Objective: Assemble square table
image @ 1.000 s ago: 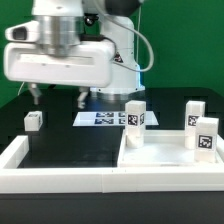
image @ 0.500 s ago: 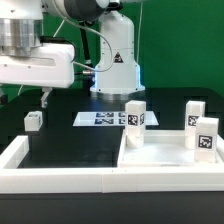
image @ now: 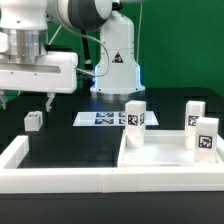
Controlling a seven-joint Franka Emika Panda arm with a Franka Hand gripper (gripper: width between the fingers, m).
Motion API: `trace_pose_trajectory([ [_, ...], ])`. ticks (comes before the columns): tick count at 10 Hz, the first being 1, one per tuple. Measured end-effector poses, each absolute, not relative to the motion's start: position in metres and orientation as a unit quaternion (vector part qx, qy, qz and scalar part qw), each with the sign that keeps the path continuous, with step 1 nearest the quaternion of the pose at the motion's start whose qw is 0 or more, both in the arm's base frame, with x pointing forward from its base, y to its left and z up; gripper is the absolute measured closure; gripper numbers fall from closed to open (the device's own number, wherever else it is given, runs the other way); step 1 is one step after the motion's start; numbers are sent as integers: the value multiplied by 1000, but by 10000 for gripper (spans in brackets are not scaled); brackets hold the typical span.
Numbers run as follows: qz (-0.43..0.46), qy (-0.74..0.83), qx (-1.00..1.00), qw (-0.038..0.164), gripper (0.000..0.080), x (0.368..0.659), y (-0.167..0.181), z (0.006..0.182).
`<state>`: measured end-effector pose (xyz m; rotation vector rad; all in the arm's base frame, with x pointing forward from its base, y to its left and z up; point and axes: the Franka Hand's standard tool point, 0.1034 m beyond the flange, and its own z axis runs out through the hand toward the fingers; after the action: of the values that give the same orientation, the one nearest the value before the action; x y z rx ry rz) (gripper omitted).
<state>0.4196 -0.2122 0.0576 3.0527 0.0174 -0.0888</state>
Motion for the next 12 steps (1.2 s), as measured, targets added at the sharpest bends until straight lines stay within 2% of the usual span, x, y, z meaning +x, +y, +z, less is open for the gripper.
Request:
trace_pose_trajectory([
  [4,-44,6,998,36,151,414,-211,54],
  [5,-83,-6,996,22,151,412,-203,53],
  [6,-99,-8,995,27,151,419,-201,51],
  [8,-163,-9,987,15,151,398,-201,33],
  [10,-223,-4,975,12,151,384,-209,22],
  [11,-269,-12,963,-4,151,374,-210,24],
  [12,-296,-13,955,-11,151,371,-210,26],
])
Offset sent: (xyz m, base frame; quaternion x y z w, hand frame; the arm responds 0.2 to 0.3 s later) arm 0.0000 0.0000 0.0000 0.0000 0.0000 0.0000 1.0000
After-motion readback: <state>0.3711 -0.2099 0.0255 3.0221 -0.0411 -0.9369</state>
